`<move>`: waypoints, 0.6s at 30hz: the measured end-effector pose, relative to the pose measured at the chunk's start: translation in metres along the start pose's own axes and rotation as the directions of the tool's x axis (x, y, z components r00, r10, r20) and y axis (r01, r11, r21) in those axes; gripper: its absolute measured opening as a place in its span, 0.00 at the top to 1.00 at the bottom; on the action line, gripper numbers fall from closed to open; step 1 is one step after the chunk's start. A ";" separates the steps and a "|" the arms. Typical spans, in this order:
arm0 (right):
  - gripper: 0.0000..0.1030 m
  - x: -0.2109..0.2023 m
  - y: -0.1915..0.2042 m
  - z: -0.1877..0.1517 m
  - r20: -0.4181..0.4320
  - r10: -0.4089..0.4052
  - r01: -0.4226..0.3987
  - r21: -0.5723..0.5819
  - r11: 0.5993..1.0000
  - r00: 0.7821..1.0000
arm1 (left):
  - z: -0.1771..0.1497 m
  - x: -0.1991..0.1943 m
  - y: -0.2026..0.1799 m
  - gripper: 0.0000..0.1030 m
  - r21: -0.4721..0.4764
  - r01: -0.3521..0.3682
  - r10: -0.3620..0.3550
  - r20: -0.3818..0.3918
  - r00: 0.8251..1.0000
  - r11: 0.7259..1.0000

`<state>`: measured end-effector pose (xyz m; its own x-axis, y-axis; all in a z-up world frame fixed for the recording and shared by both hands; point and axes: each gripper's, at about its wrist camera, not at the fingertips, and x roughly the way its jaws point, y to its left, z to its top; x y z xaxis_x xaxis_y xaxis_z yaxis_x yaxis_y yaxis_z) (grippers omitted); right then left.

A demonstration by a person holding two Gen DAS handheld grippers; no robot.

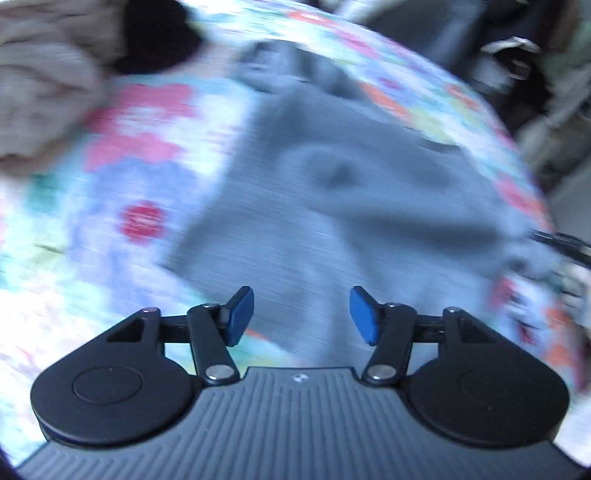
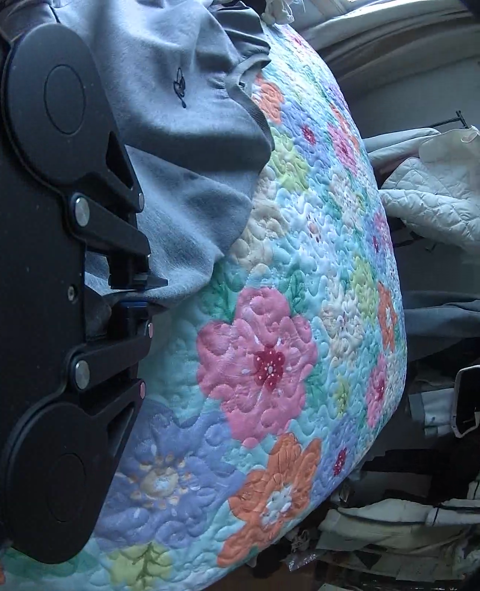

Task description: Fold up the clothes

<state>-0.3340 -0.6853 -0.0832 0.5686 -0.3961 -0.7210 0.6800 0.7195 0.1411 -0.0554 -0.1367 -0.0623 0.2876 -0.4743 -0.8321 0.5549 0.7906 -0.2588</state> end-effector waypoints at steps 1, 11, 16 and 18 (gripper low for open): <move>0.92 0.000 0.001 0.001 0.005 0.004 -0.004 0.002 1.000 1.000 | 0.001 0.013 0.004 0.41 -0.003 -0.037 0.037 -0.016 0.999 0.999; 0.37 -0.086 0.051 -0.014 0.056 0.015 -0.006 -0.164 0.986 0.998 | 0.000 0.023 -0.033 0.81 0.146 -0.248 0.243 0.052 0.969 0.958; 0.26 -0.081 0.085 -0.031 -0.199 0.399 -0.416 -0.052 0.908 0.895 | 0.006 -0.025 -0.094 0.60 0.252 -0.143 0.097 0.185 0.978 0.957; 0.26 -0.054 0.099 -0.054 -0.265 0.495 -0.501 0.050 0.864 0.827 | 0.005 -0.031 -0.120 0.59 0.313 -0.034 -0.021 0.169 0.985 0.949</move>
<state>-0.3228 -0.5622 -0.0665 0.6845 0.1798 -0.7064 0.3258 0.7914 0.5172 -0.1273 -0.2186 -0.0031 0.4039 -0.5496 -0.7313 0.7617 0.6448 -0.0639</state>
